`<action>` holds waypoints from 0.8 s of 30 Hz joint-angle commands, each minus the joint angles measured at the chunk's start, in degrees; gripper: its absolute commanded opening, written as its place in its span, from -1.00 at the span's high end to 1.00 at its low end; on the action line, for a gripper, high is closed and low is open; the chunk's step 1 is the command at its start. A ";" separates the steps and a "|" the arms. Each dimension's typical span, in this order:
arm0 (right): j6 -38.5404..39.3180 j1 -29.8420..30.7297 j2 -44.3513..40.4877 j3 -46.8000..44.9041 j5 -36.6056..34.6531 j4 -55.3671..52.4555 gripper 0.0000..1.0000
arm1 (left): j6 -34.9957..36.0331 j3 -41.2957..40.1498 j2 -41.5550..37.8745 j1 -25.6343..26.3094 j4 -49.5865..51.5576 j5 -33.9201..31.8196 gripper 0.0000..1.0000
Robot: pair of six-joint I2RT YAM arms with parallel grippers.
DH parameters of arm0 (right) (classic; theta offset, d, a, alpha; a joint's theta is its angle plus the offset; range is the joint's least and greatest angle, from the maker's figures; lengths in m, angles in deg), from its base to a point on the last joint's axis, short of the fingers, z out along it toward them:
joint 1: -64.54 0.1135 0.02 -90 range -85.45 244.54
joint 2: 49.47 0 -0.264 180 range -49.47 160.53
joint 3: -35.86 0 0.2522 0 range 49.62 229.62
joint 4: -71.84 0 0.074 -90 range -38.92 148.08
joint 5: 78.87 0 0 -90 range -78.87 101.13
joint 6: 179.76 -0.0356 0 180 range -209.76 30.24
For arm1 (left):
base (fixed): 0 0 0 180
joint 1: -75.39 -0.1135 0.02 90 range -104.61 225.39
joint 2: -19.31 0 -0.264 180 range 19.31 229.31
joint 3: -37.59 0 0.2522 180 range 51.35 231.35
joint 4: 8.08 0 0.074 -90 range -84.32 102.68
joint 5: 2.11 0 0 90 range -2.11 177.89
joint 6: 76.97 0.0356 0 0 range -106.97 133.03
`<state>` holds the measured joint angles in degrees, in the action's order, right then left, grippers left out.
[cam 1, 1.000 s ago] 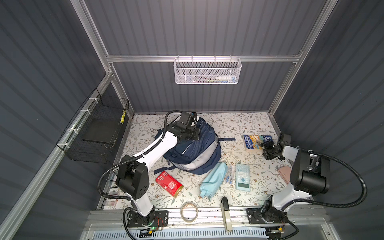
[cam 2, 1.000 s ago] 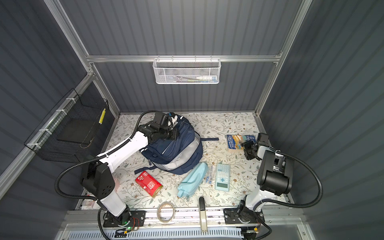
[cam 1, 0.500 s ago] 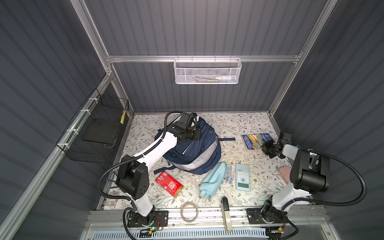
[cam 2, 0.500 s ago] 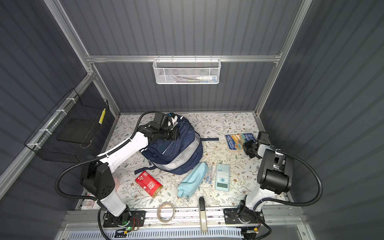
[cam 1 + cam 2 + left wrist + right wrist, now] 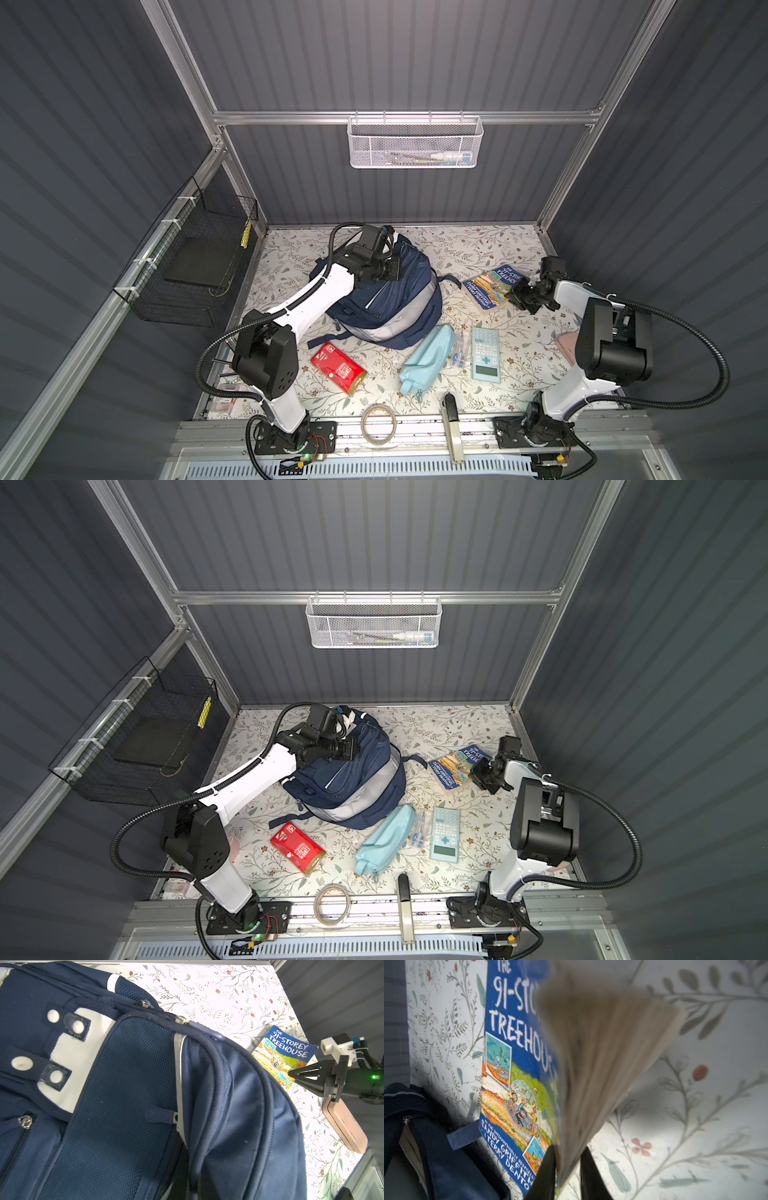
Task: Pack books, pencil case, and school supplies into a backpack
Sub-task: Rotate the book at the top-right of the table, then pick up the book from the top-right of the table.
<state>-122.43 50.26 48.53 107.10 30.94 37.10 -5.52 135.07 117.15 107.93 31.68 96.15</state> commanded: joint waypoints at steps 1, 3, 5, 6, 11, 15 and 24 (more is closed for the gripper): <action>2.79 -1.13 0.54 2.33 -4.05 -5.47 -0.19 | -0.96 -0.22 -0.64 -0.46 -3.43 1.28 1.00; 1.55 -0.91 0.22 2.87 -2.99 -5.05 -0.39 | -0.95 -0.15 -0.47 -0.45 -3.51 1.17 1.00; 0.78 -0.41 0.65 3.79 -2.53 -5.03 -0.46 | -1.01 -0.07 -0.22 -0.45 -3.60 1.23 1.00; -0.11 -0.24 1.08 3.96 -1.96 -4.62 -0.47 | -1.06 0.03 -0.07 -0.45 -3.68 1.33 1.00; -4.54 1.59 2.52 2.68 1.23 -1.81 -0.49 | -1.17 -0.10 0.07 -0.48 -3.76 1.18 1.00; -7.78 1.68 3.52 -0.01 2.41 2.46 -0.46 | -1.22 -0.14 0.07 -0.45 -3.76 1.04 1.00; -4.95 -1.31 4.87 -0.28 2.75 1.29 0.74 | -1.36 -0.17 -0.80 -0.48 -3.24 0.78 1.00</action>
<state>-129.16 49.19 52.46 107.58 36.69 41.02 -5.69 135.05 117.30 107.93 31.46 96.34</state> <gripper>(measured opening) 0.180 0.071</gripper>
